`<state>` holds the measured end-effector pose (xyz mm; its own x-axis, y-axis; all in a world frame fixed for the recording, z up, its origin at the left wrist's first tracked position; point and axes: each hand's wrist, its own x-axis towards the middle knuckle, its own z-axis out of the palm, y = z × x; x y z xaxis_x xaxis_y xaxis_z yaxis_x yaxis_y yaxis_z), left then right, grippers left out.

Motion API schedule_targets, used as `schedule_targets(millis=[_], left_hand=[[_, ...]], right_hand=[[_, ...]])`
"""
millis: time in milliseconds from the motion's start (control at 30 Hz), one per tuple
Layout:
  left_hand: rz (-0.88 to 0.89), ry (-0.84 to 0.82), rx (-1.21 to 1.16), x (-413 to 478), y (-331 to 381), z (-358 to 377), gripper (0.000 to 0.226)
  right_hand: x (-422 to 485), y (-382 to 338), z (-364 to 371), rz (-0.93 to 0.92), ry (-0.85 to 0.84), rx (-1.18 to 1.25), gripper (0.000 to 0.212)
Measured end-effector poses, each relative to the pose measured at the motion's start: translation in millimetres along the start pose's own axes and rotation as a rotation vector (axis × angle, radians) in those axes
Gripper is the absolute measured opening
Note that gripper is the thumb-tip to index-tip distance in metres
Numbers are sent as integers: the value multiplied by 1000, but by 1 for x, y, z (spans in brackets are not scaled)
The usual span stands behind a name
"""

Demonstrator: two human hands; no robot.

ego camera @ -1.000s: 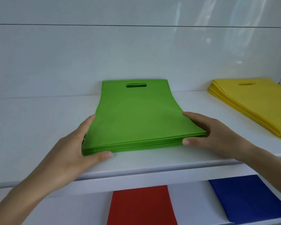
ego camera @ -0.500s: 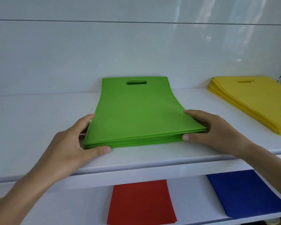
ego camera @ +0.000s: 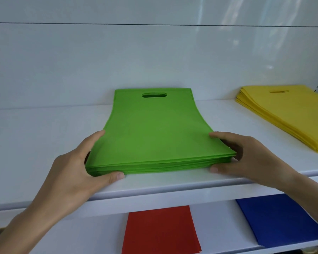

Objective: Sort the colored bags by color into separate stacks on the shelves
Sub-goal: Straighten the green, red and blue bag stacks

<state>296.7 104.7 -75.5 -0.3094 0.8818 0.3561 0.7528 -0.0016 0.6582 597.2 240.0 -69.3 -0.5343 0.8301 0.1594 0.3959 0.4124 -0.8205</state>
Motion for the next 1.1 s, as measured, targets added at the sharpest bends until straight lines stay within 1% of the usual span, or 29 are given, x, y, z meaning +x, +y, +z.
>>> schedule_targets(millis=[67,167,200,300,333,400,467,500,533,567,600,667,733,800,867,967,1000,1033,1067,1100], left_hand=[[4,-6,-26,0,1,-2,91],[-11,3,-77,5,1,-4,71],[-5,6,-83,6,-1,-3,69],[1,31,-52,7,-8,1,72],[-4,38,-60,7,-8,1,73],[-18,32,-64,5,-8,0,76],[-36,28,-54,4,-7,0,74],[-38,29,-43,4,-7,1,77],[-25,38,-7,2,-7,3,85],[-12,43,56,1,-7,4,93],[0,55,134,-1,-8,6,96],[20,62,252,-3,-9,7,89],[48,32,301,-3,-8,6,90],[50,7,325,-4,-7,6,94],[54,-28,365,-6,-6,8,93],[139,-52,497,-6,-6,9,83],[129,-49,474,-7,-6,8,83],[94,-49,400,-7,-3,5,84],[46,-52,288,-6,1,-1,81],[-7,-48,159,-2,5,-7,77]], right_hand=[[-2,0,-1,3,-18,65,81],[-1,-3,-1,-2,-1,142,72],[0,-4,0,-5,10,149,72],[-1,-5,0,-9,22,129,87],[-1,-6,0,-3,24,123,88],[0,-5,-1,12,35,110,80],[0,-3,0,43,66,81,61],[0,-2,0,59,83,55,58],[0,-2,0,62,89,28,58],[-1,-1,0,58,85,5,64],[-2,-2,-1,52,70,-6,73],[-4,-4,-1,31,36,15,81],[-7,-6,1,10,25,-5,76],[-8,-8,3,-16,-10,-185,76],[-10,-8,6,-17,-72,-381,84],[-10,-11,7,39,-148,-417,96],[-10,-12,5,48,-183,-394,100],[-9,-17,1,76,-213,-326,101],[-5,-24,-6,112,-206,-218,96],[2,-31,-14,131,-155,-106,90]])
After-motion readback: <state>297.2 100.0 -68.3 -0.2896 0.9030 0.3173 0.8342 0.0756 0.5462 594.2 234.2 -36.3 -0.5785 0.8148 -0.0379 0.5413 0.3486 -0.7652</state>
